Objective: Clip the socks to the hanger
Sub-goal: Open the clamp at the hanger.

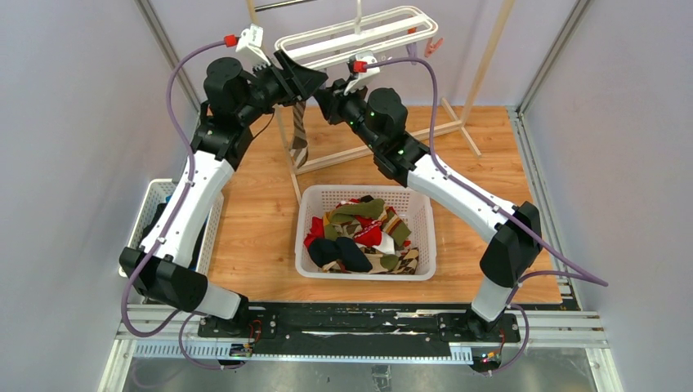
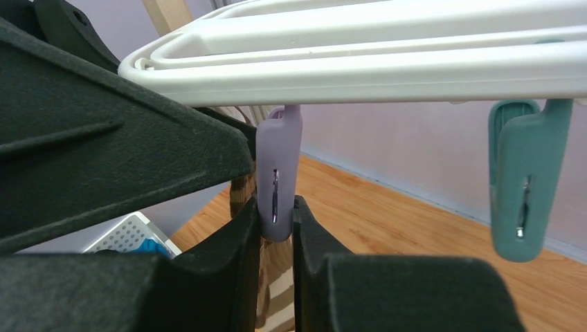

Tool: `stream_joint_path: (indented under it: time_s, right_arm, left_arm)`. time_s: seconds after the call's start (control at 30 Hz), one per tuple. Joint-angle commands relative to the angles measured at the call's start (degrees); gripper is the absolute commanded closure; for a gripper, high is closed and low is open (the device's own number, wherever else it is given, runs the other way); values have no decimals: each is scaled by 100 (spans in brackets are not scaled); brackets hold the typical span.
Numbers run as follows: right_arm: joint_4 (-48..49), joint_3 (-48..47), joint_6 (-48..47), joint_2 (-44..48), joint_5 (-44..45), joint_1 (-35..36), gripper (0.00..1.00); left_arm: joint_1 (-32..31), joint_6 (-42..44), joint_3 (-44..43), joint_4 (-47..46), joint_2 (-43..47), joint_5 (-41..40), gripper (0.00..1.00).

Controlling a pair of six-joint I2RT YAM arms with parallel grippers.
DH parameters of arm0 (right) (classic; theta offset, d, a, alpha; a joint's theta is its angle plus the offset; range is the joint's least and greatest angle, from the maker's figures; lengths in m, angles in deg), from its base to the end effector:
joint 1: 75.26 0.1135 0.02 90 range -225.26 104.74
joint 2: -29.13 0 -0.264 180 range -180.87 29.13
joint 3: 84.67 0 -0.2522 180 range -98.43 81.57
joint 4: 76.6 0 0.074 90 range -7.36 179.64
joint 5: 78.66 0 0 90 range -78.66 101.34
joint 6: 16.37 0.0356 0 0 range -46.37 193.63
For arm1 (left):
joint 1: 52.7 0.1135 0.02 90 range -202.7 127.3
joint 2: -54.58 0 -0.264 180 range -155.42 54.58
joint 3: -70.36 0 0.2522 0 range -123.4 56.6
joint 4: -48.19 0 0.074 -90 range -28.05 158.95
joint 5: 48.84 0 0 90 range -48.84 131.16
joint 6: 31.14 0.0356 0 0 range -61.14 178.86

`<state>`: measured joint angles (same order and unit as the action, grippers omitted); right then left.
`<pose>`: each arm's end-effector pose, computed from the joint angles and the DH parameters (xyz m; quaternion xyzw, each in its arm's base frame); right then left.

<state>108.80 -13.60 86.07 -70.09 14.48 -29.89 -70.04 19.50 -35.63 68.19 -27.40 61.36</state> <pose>0.2941 0.2951 0.4452 -0.1514 0.5890 0.3690 0.7028 0.3025 -0.1073 0.4850 -0.0023 0.6835 -0.4472 0.5769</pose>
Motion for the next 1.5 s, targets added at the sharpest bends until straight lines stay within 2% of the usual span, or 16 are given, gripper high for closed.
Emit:
stream_joint_path:
  time_s: [0.0, 0.37, 0.8, 0.9, 1.03, 1.1, 1.13, 1.23, 1.47]
  right_arm:
    - [98, 23, 100, 157, -221, 34, 100]
    - [111, 54, 141, 193, -798, 29, 100]
    - [-157, -148, 113, 117, -1043, 25, 99]
    - [-165, -129, 109, 154, -1043, 26, 90]
    - [-86, 8, 210, 311, -907, -43, 65]
    - [20, 231, 315, 463, -877, -108, 48]
    - [72, 349, 356, 551, -858, -145, 45]
    - [197, 847, 444, 965, -731, -281, 42]
    - [-20, 2280, 388, 2090, -392, -462, 46]
  left_arm:
    - [-6, 204, -233, -33, -167, -302, 43]
    - [16, 44, -518, -141, -423, -181, 44]
    - [91, -99, -587, -267, -473, -94, 61]
    - [91, -46, -577, -249, -477, -127, 70]
    - [107, -35, -609, -118, -464, -219, 84]
    - [125, -82, -610, -78, -451, -240, 90]
    - [130, -103, -612, -51, -447, -245, 93]
    - [172, -175, -613, 31, -412, -258, 100]
    - [306, -626, -600, 272, -359, -112, 100]
